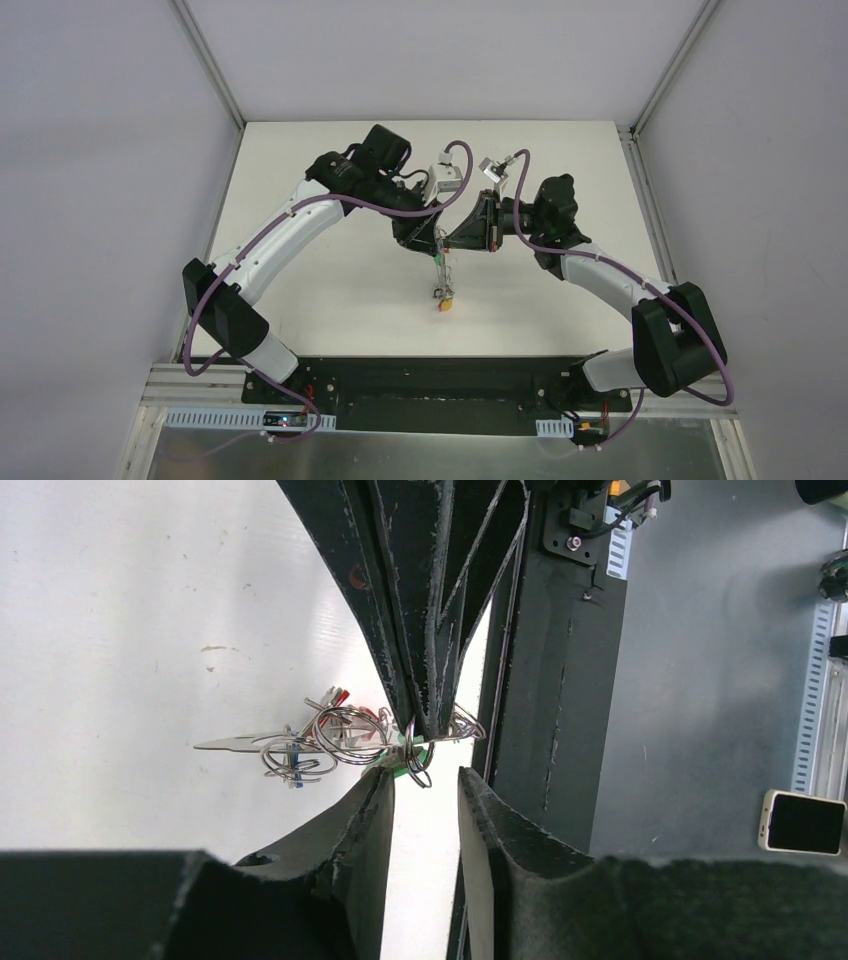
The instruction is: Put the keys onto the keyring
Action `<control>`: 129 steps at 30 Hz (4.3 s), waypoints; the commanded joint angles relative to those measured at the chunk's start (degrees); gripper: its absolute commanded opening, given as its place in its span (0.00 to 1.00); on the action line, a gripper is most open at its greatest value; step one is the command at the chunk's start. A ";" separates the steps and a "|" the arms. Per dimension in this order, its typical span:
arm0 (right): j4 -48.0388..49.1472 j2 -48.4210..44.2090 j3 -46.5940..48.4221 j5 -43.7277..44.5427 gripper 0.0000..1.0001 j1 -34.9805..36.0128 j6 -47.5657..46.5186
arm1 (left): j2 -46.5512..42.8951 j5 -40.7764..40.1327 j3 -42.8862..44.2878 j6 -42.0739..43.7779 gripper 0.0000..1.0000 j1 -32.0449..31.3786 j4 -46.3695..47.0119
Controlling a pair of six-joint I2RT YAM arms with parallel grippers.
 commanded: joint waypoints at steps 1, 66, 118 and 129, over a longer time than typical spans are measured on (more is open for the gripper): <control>4.31 -0.16 1.43 0.02 0.00 -0.32 0.62 | -0.11 1.16 -0.65 0.72 0.28 -0.80 2.28; 0.27 -1.52 0.68 3.24 0.00 -2.63 -1.59 | 2.34 8.49 -2.80 -16.41 0.35 3.50 11.81; -1.35 -3.87 0.24 -4.99 0.30 -0.59 -8.08 | 15.66 5.30 22.67 -3.98 0.00 -1.11 -21.08; -8.20 -3.33 1.21 -5.08 0.19 0.33 -13.98 | 15.57 6.61 22.19 -2.93 0.00 -1.15 -21.51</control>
